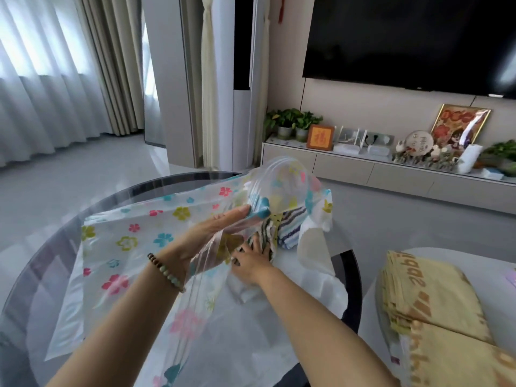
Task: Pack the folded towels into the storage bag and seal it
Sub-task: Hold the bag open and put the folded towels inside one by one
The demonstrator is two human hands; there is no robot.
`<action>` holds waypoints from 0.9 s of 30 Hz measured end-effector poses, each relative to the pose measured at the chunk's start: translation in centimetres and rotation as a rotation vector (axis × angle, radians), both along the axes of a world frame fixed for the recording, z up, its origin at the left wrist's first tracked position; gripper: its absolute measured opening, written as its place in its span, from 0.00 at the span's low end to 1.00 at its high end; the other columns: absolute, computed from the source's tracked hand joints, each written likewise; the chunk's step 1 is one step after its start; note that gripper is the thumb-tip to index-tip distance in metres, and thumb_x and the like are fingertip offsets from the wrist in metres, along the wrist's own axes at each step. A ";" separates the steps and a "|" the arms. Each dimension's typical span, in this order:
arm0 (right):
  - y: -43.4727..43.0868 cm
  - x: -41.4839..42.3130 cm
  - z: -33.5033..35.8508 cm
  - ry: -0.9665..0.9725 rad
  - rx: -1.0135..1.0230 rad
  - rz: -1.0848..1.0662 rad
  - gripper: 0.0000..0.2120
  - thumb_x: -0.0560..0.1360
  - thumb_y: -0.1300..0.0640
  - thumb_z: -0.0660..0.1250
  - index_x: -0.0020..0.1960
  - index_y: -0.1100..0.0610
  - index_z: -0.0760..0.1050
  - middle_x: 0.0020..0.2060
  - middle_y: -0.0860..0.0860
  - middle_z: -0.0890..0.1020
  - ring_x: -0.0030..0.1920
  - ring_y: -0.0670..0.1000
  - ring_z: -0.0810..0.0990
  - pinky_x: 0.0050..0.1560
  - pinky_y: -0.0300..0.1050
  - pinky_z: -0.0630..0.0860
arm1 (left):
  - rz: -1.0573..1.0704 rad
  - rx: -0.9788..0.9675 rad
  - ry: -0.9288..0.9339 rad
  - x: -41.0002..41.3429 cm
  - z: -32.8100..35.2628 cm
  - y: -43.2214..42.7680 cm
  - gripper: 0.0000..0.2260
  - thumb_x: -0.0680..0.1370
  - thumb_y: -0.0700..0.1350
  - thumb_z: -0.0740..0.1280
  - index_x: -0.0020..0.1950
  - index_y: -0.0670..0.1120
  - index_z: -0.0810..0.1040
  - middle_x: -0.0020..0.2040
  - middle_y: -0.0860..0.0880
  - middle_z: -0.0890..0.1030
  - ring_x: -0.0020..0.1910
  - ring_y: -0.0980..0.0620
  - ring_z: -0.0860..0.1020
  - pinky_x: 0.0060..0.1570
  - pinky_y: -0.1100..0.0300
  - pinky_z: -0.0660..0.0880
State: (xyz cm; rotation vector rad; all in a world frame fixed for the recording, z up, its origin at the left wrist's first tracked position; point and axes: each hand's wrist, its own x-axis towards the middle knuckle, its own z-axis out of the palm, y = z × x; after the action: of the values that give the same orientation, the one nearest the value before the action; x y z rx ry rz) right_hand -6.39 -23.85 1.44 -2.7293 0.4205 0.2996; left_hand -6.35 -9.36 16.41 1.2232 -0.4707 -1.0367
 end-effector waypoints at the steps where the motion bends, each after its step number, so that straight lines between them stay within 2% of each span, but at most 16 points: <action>1: -0.2 0.5 0.2 0.019 -0.006 0.001 0.26 0.78 0.42 0.50 0.75 0.42 0.54 0.78 0.48 0.41 0.75 0.61 0.31 0.72 0.66 0.38 | 0.006 0.011 -0.021 -0.1 0.0 0.0 0.12 0.77 0.47 0.63 0.46 0.40 0.81 0.33 0.48 0.83 0.22 0.58 0.76 0.25 0.69 0.74; 3: -0.8 0.6 0.6 0.036 -0.003 0.019 0.27 0.78 0.39 0.51 0.75 0.40 0.54 0.78 0.47 0.40 0.75 0.60 0.30 0.73 0.66 0.38 | 0.050 0.044 -0.058 -0.2 0.3 -0.1 0.13 0.77 0.48 0.62 0.41 0.43 0.83 0.29 0.50 0.82 0.20 0.59 0.75 0.23 0.70 0.73; 5: -1.5 -0.3 0.9 0.027 -0.035 0.074 0.28 0.76 0.36 0.54 0.74 0.38 0.53 0.77 0.45 0.39 0.75 0.57 0.31 0.73 0.66 0.40 | 0.079 0.044 -0.073 0.1 0.6 0.0 0.12 0.76 0.49 0.63 0.45 0.43 0.81 0.26 0.52 0.78 0.20 0.59 0.71 0.23 0.71 0.70; 7: -1.9 -2.6 1.5 -0.009 -0.075 0.152 0.30 0.75 0.36 0.57 0.75 0.37 0.52 0.78 0.45 0.41 0.77 0.56 0.36 0.73 0.63 0.43 | 0.099 0.023 -0.064 0.7 0.4 0.0 0.12 0.76 0.50 0.62 0.47 0.43 0.79 0.24 0.53 0.76 0.21 0.59 0.68 0.24 0.72 0.69; 10: -2.1 -8.2 3.7 -0.072 0.170 0.139 0.29 0.76 0.39 0.60 0.74 0.36 0.54 0.77 0.42 0.47 0.77 0.47 0.45 0.74 0.53 0.52 | 0.093 0.038 -0.110 0.2 0.1 -0.1 0.11 0.77 0.50 0.60 0.48 0.45 0.78 0.22 0.53 0.75 0.20 0.60 0.67 0.23 0.72 0.67; 12: -2.9 -12.6 5.9 -0.109 0.386 0.072 0.24 0.76 0.41 0.62 0.71 0.36 0.62 0.75 0.39 0.57 0.73 0.41 0.56 0.70 0.44 0.60 | 0.073 0.042 -0.176 -0.5 0.0 -0.5 0.11 0.79 0.50 0.58 0.48 0.48 0.78 0.23 0.55 0.76 0.21 0.61 0.68 0.25 0.73 0.68; 13: -3.5 -14.8 7.1 -0.128 0.475 0.023 0.21 0.76 0.44 0.63 0.69 0.39 0.67 0.72 0.40 0.65 0.70 0.39 0.63 0.67 0.38 0.65 | 0.071 0.044 -0.202 -0.8 -0.1 -0.8 0.11 0.79 0.50 0.57 0.48 0.48 0.77 0.26 0.56 0.76 0.23 0.62 0.70 0.30 0.73 0.72; 14: -4.3 -16.9 8.2 -0.149 0.565 -0.046 0.18 0.77 0.48 0.64 0.66 0.45 0.72 0.68 0.42 0.72 0.66 0.39 0.71 0.62 0.33 0.69 | 0.067 0.054 -0.223 -1.0 -0.1 -0.9 0.11 0.79 0.51 0.56 0.49 0.49 0.77 0.32 0.56 0.77 0.28 0.63 0.73 0.44 0.71 0.75; 15: -5.4 -19.0 9.0 -0.208 0.633 -0.122 0.15 0.77 0.52 0.65 0.63 0.51 0.76 0.62 0.45 0.78 0.61 0.40 0.76 0.57 0.31 0.72 | 0.053 0.059 -0.246 -1.0 -0.3 -1.1 0.11 0.79 0.52 0.56 0.51 0.50 0.76 0.39 0.57 0.77 0.38 0.63 0.76 0.60 0.65 0.70; 16: -6.9 -20.9 9.5 -0.290 0.648 -0.214 0.13 0.76 0.56 0.66 0.59 0.56 0.78 0.58 0.47 0.81 0.58 0.43 0.79 0.55 0.30 0.73 | 0.031 0.070 -0.269 -1.1 -0.5 -1.3 0.12 0.78 0.53 0.56 0.53 0.51 0.76 0.49 0.58 0.78 0.52 0.58 0.76 0.69 0.57 0.60; 17: -8.3 -22.6 9.8 -0.389 0.639 -0.312 0.11 0.75 0.59 0.67 0.57 0.59 0.79 0.54 0.50 0.83 0.56 0.46 0.81 0.55 0.32 0.75 | 0.011 0.079 -0.292 -1.2 -0.7 -1.6 0.12 0.77 0.54 0.57 0.54 0.53 0.76 0.57 0.58 0.76 0.63 0.52 0.70 0.71 0.53 0.53; 18: -10.3 -24.3 9.5 -0.472 0.586 -0.443 0.10 0.74 0.60 0.68 0.55 0.61 0.79 0.52 0.51 0.83 0.55 0.49 0.81 0.56 0.35 0.76 | 0.007 0.077 -0.306 -1.3 -0.9 -1.8 0.13 0.76 0.56 0.59 0.54 0.53 0.77 0.61 0.56 0.76 0.68 0.51 0.65 0.72 0.51 0.51; 20: -14.7 -27.1 7.6 -0.566 0.475 -0.705 0.17 0.71 0.57 0.73 0.57 0.61 0.77 0.53 0.53 0.82 0.55 0.53 0.80 0.56 0.39 0.76 | 0.007 0.049 -0.340 -1.8 -1.1 -2.3 0.18 0.70 0.61 0.66 0.52 0.51 0.80 0.60 0.53 0.77 0.65 0.52 0.66 0.66 0.54 0.62; 22: -19.0 -29.7 4.9 -0.503 0.357 -0.938 0.34 0.64 0.43 0.76 0.64 0.57 0.72 0.60 0.54 0.78 0.60 0.55 0.77 0.59 0.46 0.75 | 0.018 0.027 -0.403 -1.7 -1.4 -3.1 0.30 0.57 0.67 0.74 0.53 0.51 0.82 0.56 0.49 0.78 0.57 0.48 0.70 0.50 0.60 0.67; 24: -22.2 -31.5 2.6 -0.400 0.310 -1.120 0.43 0.61 0.37 0.74 0.69 0.57 0.67 0.65 0.56 0.74 0.64 0.59 0.74 0.64 0.53 0.72 | 0.021 0.051 -0.489 -1.5 -1.6 -3.7 0.34 0.52 0.68 0.75 0.54 0.53 0.82 0.50 0.44 0.77 0.47 0.46 0.69 0.41 0.58 0.65; 27: -23.3 -32.7 1.4 -0.389 0.424 -1.263 0.41 0.65 0.43 0.74 0.69 0.63 0.66 0.65 0.60 0.74 0.64 0.60 0.74 0.63 0.50 0.72 | -0.020 0.057 -0.566 -1.6 -1.5 -4.7 0.31 0.54 0.68 0.75 0.54 0.56 0.81 0.48 0.43 0.74 0.46 0.47 0.67 0.41 0.55 0.63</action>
State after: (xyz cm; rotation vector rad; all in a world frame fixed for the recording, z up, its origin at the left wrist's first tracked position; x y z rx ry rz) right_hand -39.08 -47.17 2.81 -1.6068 1.5664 -0.4215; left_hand -7.92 -14.01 14.88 1.5671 -0.8936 -0.7114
